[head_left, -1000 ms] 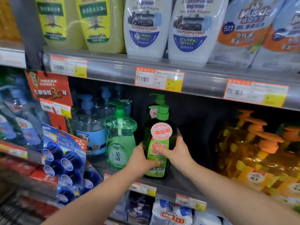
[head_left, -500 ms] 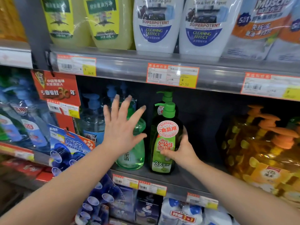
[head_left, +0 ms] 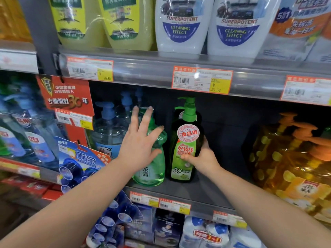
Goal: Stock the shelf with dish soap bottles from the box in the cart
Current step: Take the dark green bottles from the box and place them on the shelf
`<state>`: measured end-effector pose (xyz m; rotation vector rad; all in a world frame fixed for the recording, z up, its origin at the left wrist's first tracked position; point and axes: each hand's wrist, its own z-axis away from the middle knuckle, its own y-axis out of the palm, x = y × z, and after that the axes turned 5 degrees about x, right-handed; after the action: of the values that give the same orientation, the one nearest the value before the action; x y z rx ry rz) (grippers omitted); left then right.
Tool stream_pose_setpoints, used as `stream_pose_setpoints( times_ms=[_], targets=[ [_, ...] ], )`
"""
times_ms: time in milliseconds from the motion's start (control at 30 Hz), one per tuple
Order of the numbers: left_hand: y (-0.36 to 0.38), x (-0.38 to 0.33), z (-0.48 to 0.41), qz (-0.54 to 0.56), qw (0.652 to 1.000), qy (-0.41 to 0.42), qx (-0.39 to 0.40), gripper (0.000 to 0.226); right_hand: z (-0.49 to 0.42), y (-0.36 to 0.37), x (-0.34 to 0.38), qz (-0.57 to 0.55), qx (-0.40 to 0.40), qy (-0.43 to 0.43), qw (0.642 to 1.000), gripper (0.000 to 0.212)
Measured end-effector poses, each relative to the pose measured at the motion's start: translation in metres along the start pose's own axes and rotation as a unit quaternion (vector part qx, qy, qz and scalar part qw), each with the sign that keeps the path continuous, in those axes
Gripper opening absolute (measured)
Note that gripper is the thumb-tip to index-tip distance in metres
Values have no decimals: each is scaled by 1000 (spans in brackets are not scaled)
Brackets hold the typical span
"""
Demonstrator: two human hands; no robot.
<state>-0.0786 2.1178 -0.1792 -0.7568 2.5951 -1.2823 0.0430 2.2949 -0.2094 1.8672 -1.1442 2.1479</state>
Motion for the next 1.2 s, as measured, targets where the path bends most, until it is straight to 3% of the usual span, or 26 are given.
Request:
stream_pose_setpoints(
  times_ms=[200,467,767,900,967,1067,1133,1200],
  targets=[
    [2,1,1,-3,1000,1,1,69,-14,2,0,-18,-10,12,1000,92],
    [6,2,-1,-28,999,0,17,72,-26,-1,9,-3,7,54,999,104],
    [-5,1,0,-28,998,-21,45,82,-4,0,19,131,-30,52,990,109],
    [-17,-4,-1,-14,999,-30,33,77,24,-6,28,266,-29,28,963,102],
    [-24,-9,6,-28,999,-24,14,65,39,-10,33,371,-22,3,928,90],
    [-33,-20,23,-32,998,52,-8,37,61,-13,36,501,30,-44,864,75],
    [-40,-25,34,-14,996,86,24,34,75,-14,38,518,54,-58,852,74],
    [-51,-34,45,-13,993,65,102,37,90,-14,41,516,71,-60,852,73]
  ],
)
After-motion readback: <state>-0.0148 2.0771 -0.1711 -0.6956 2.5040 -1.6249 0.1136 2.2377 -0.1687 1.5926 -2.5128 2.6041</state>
